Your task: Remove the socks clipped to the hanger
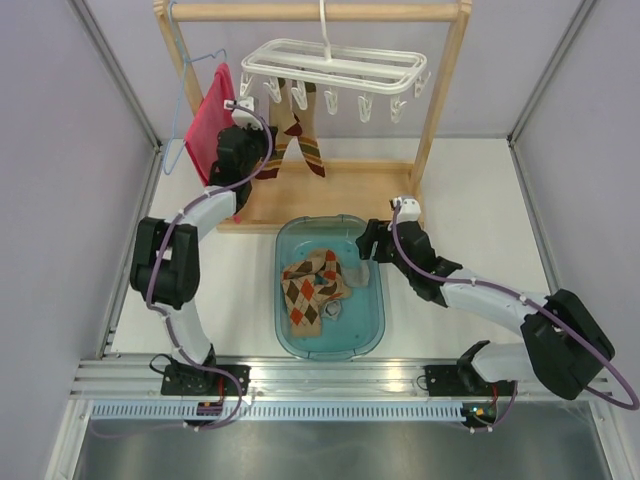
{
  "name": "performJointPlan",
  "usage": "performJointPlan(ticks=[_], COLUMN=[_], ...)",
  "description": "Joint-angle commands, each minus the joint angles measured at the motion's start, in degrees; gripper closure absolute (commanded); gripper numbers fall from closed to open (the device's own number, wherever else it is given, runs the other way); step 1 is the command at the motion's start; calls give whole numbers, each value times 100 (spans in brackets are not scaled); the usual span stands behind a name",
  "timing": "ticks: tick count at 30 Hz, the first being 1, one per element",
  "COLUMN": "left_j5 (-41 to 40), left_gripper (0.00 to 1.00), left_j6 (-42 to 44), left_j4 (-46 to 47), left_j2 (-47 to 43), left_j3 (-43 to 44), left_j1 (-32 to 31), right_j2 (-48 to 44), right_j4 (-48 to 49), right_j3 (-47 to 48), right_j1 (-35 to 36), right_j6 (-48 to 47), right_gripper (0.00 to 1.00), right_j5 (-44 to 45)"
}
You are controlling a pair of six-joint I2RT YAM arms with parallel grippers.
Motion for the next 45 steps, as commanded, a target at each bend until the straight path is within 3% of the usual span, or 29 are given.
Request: performJointPlan(ticks=[1, 25, 33, 39, 45], left_j5=[-67, -225, 222, 451, 917], left_gripper=[98, 98, 98, 98, 98], left_j6=[-231, -187, -187, -196, -433], left_j4=[485, -1113, -1729, -2388, -2836], left_j2=[-788, -3793, -4911, -5491, -5852], left_j3=[-385, -1835, -2337, -2355, -2355], left_j1=[-48, -997, -1305, -1322, -1322], right_j2=[-367, -1905, -2047, -1714, -1291], right_j4=[163, -637, -822, -830, -1384], right_j3=[37, -183, -104, 361, 1716], right_j1=[-17, 80, 474, 1072, 1636], right_j6=[49, 216, 207, 129, -372], right_gripper=[23, 26, 27, 28, 29], right_j5=[-67, -322, -102, 153, 452])
